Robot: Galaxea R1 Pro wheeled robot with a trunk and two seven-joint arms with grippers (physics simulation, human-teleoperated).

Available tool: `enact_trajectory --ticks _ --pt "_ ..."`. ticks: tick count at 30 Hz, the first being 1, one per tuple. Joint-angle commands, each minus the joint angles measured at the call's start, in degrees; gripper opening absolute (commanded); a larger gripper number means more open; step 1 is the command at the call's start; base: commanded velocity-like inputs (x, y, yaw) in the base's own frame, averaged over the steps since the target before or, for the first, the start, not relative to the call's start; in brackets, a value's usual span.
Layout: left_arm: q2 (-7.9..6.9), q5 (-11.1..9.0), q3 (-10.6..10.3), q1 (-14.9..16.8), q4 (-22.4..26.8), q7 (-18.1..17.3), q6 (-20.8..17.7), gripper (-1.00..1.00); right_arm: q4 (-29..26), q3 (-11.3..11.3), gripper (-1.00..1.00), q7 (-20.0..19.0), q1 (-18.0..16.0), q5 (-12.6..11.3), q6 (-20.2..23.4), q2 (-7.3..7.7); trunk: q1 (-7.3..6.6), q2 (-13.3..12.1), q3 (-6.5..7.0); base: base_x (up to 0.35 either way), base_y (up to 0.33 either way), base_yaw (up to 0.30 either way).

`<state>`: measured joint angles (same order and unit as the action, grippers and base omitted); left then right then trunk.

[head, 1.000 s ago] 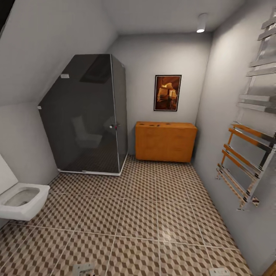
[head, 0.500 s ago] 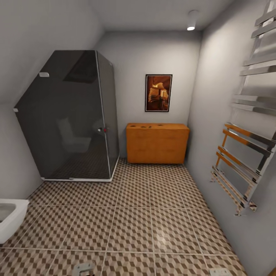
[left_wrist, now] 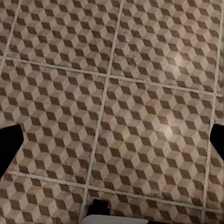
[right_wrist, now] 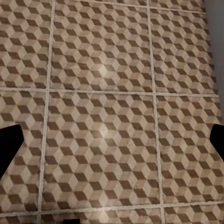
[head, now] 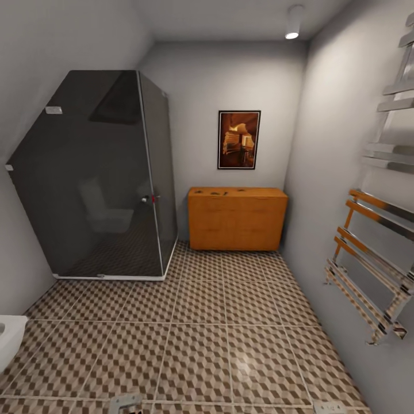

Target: Take the four mousetraps from the cabinet in the bathroom and place them on the bathroom floor. Make sure all four end up on the same floor surface, and ensure that at least two of them are either under or directly next to the same bathroom sink.

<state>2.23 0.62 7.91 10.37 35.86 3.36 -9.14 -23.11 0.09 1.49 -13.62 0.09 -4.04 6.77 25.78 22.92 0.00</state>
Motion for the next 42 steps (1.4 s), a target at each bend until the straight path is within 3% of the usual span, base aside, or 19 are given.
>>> enact_trajectory --ticks 1,42 --pt "-0.01 0.0 0.0 0.0 0.0 0.0 0.0 1.0 0.0 0.0 1.0 0.0 0.0 0.0 0.0 0.0 0.0 0.0 0.0 0.332 0.0 0.0" --pt "0.05 0.1 0.1 0.0 0.1 0.4 0.2 1.0 0.0 0.1 1.0 0.0 0.0 0.2 -0.1 0.0 0.0 0.0 0.0 0.332 0.0 0.0"
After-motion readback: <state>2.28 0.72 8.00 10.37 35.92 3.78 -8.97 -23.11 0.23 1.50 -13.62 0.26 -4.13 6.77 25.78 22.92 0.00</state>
